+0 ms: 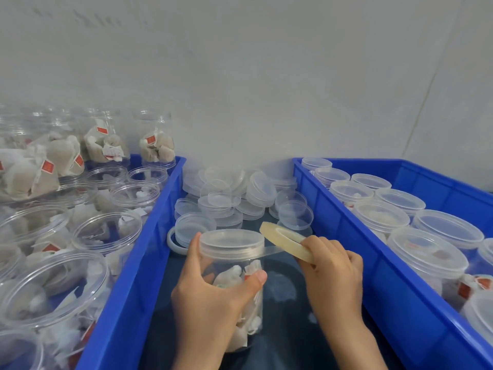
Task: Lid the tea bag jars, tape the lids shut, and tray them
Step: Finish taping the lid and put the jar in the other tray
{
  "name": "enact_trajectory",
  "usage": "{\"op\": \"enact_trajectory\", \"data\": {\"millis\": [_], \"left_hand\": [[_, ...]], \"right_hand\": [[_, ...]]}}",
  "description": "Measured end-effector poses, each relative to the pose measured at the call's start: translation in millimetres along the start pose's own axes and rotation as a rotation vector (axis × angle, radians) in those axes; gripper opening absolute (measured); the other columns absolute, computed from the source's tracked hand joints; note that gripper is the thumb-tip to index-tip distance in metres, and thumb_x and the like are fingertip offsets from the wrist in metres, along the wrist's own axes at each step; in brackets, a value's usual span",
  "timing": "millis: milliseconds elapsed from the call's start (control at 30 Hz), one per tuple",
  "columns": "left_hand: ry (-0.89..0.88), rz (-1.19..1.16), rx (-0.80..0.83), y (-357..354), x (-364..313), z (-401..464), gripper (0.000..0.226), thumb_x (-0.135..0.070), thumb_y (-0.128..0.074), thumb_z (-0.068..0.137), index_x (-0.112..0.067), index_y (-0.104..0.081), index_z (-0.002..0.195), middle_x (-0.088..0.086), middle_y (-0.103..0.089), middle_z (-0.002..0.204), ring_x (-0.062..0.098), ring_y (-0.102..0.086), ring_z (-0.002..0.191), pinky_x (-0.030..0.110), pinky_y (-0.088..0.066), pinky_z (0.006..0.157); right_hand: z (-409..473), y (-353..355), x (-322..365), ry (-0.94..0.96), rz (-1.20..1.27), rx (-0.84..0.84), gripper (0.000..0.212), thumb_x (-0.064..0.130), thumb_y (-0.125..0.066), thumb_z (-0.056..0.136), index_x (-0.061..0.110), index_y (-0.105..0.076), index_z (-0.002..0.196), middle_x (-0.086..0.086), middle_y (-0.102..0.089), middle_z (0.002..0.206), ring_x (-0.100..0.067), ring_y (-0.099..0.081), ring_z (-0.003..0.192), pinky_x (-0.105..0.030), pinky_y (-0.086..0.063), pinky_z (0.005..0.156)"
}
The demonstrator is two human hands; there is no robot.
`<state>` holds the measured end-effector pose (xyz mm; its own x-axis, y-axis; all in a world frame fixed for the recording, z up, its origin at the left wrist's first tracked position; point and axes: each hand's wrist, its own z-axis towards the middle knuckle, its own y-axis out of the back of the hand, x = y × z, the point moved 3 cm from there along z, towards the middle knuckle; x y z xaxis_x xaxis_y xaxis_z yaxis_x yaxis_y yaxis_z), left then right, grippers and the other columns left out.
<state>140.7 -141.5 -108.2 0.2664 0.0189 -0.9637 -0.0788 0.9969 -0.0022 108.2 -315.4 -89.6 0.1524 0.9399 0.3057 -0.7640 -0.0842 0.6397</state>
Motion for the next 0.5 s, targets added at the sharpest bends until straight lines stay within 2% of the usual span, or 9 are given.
{"op": "enact_trajectory", "data": {"millis": [33,100,167,233,300,367,433,500], "left_hand": [[-0.001,-0.034,0.023,0,-1,-1,0.104,-0.041,-0.092,0.04,-0.045,-0.044,0.132,-0.022,-0.063,0.111,0.003,-0.06,0.104,0.029,-0.048,0.091],[-0.014,-0.093,0.108,-3,-7,-2,0.083,-0.041,-0.088,0.038,-0.062,-0.051,0.11,-0.027,-0.066,0.101,-0.001,-0.063,0.095,0.03,-0.051,0.084],[-0.034,-0.147,0.225,-7,-13,-4,0.066,-0.039,-0.083,0.038,-0.065,-0.057,0.093,-0.027,-0.068,0.096,-0.004,-0.065,0.089,0.028,-0.05,0.078],[-0.021,-0.221,0.315,-8,-14,-4,0.07,-0.034,-0.084,0.038,-0.05,-0.062,0.102,-0.019,-0.069,0.102,-0.001,-0.064,0.097,0.031,-0.049,0.081],[0.0,-0.274,0.412,-9,-14,-3,0.086,-0.03,-0.085,0.038,-0.029,-0.056,0.12,-0.01,-0.069,0.11,0.007,-0.063,0.105,0.038,-0.05,0.087],[0.021,-0.32,0.531,-11,-12,-4,0.098,-0.026,-0.086,0.038,-0.017,-0.05,0.128,-0.003,-0.068,0.115,0.013,-0.062,0.11,0.036,-0.053,0.087],[0.026,-0.377,0.627,-12,-12,-4,0.097,-0.028,-0.089,0.035,-0.018,-0.054,0.125,-0.002,-0.068,0.116,0.013,-0.061,0.111,0.025,-0.053,0.079],[0.009,-0.423,0.714,-13,-16,-4,0.08,-0.039,-0.092,0.04,-0.03,-0.065,0.115,-0.005,-0.068,0.114,0.011,-0.061,0.111,0.018,-0.052,0.076]], "right_hand": [[0,-2,0,-0.014,-0.002,0.037,0.024,0.005,-0.08,0.07,0.016,-0.058,0.066,0.006,-0.049,0.057,-0.019,-0.048,0.057,-0.034,-0.036,0.066],[0,-7,0,-0.04,-0.003,0.12,0.023,0.012,-0.075,0.077,0.018,-0.055,0.068,0.008,-0.047,0.06,-0.017,-0.046,0.061,-0.033,-0.031,0.069],[0,-9,1,-0.058,0.01,0.201,0.022,0.018,-0.067,0.084,0.021,-0.05,0.071,0.009,-0.045,0.063,-0.015,-0.043,0.066,-0.031,-0.025,0.071],[0,-9,3,-0.068,0.036,0.246,0.022,0.019,-0.061,0.087,0.023,-0.046,0.071,0.009,-0.046,0.065,-0.015,-0.043,0.068,-0.031,-0.026,0.071],[1,-9,8,-0.07,0.068,0.257,0.031,0.012,-0.059,0.083,0.024,-0.038,0.065,0.009,-0.041,0.059,-0.013,-0.039,0.062,-0.032,-0.028,0.07],[-1,-9,13,-0.069,0.106,0.281,0.041,0.011,-0.061,0.077,0.026,-0.027,0.06,0.009,-0.035,0.054,-0.012,-0.034,0.055,-0.032,-0.028,0.063],[-3,-12,14,-0.104,0.172,0.359,0.036,0.022,-0.059,0.079,0.024,-0.028,0.061,0.007,-0.044,0.056,-0.019,-0.044,0.057,-0.033,-0.032,0.056],[-3,-14,10,-0.142,0.207,0.436,0.028,0.034,-0.056,0.081,0.025,-0.033,0.068,0.006,-0.053,0.063,-0.021,-0.053,0.065,-0.032,-0.039,0.056]]}}
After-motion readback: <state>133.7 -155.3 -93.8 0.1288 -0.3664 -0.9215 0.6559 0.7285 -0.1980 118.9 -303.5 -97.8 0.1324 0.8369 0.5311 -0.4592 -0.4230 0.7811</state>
